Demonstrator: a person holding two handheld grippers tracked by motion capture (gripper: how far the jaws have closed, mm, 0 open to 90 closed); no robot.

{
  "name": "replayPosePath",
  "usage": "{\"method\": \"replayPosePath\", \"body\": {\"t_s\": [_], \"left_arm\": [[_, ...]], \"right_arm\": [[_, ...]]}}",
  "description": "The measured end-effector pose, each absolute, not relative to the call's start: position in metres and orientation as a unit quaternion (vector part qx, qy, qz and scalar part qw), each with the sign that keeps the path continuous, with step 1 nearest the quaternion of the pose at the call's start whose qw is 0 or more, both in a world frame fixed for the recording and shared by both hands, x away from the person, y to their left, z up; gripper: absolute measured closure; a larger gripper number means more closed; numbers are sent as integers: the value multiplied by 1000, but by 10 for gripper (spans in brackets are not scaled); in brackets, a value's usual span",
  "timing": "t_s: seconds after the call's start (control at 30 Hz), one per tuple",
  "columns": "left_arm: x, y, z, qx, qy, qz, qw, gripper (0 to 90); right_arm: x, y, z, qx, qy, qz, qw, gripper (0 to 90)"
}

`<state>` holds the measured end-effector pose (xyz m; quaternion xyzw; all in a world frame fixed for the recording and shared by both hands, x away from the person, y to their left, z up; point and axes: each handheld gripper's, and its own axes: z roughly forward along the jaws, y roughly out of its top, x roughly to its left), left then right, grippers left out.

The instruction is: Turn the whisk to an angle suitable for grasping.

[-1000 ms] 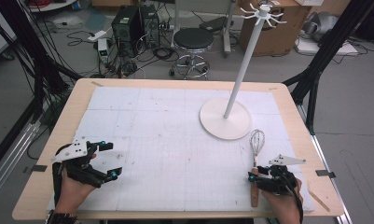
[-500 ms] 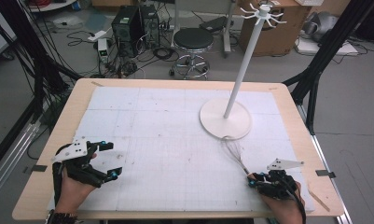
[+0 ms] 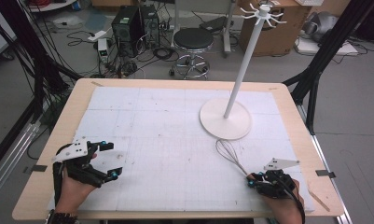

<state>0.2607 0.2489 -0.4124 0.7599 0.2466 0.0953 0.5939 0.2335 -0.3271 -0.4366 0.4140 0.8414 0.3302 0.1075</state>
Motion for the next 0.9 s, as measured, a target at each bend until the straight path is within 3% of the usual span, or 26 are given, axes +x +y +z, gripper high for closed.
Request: {"method": "replayPosePath", "body": {"t_s": [0.27,0.7,0.9], "left_arm": [[261,245,-411,761,242,94,594,18],[261,241,-413,770,235,90,587,18],[261,242,-414,769,238,92,586,18]], "right_arm": [[247,-305,-434,381,861,321,100,725],[271,-230,-433,299,896,318,82,721],[268,-230,-434,300,892,325,94,552]]}}
